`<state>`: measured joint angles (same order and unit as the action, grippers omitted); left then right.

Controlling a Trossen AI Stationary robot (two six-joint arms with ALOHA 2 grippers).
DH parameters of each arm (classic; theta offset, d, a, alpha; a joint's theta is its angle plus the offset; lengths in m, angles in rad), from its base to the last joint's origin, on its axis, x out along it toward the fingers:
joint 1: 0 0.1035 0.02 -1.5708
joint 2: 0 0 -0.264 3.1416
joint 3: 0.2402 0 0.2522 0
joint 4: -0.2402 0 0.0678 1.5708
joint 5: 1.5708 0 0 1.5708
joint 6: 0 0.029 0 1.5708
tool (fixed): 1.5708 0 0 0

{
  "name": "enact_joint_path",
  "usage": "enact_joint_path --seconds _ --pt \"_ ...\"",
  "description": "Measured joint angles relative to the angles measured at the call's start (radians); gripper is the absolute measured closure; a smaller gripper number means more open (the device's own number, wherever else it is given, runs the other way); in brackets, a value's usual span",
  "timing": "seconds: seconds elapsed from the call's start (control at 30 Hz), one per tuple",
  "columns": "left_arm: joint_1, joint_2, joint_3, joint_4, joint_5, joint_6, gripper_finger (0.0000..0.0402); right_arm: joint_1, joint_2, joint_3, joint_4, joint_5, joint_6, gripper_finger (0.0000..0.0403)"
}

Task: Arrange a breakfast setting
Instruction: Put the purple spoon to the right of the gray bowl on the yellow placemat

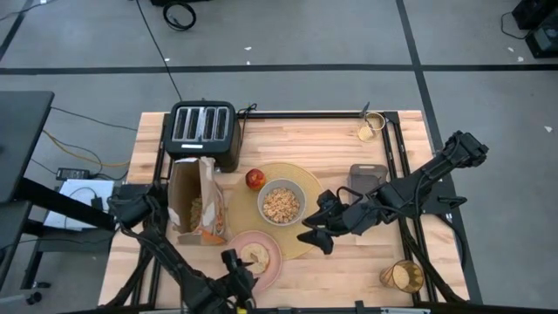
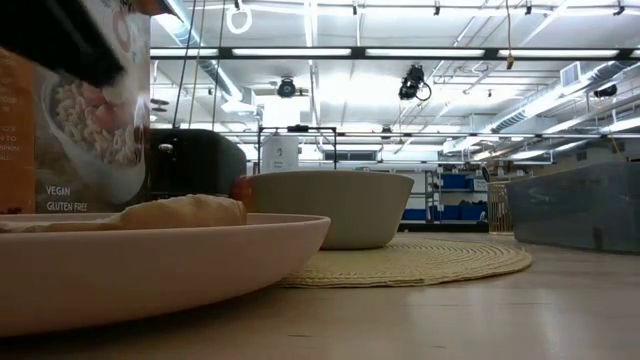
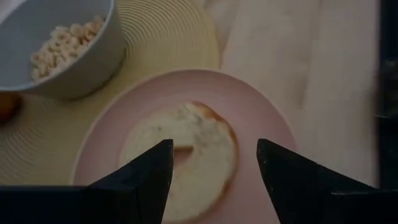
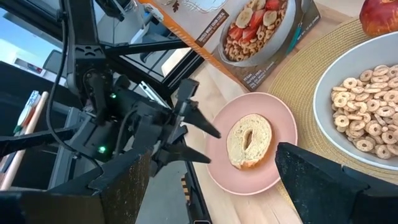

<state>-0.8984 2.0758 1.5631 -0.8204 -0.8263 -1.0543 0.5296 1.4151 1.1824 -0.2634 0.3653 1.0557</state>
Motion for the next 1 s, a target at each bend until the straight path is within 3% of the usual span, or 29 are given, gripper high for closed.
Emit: enact_joint_path --seconds 0.67,1.0 --pt "-0.007 0.006 0.0 0.047 0.03 0.03 0.0166 0.007 0.0 0.0 -0.001 0.004 0.015 0.0058" --pt "0.005 0.012 -0.114 0.219 0.025 0.042 0.0166 0.007 0.0 0.0 0.0 0.008 0.016 0.0058"
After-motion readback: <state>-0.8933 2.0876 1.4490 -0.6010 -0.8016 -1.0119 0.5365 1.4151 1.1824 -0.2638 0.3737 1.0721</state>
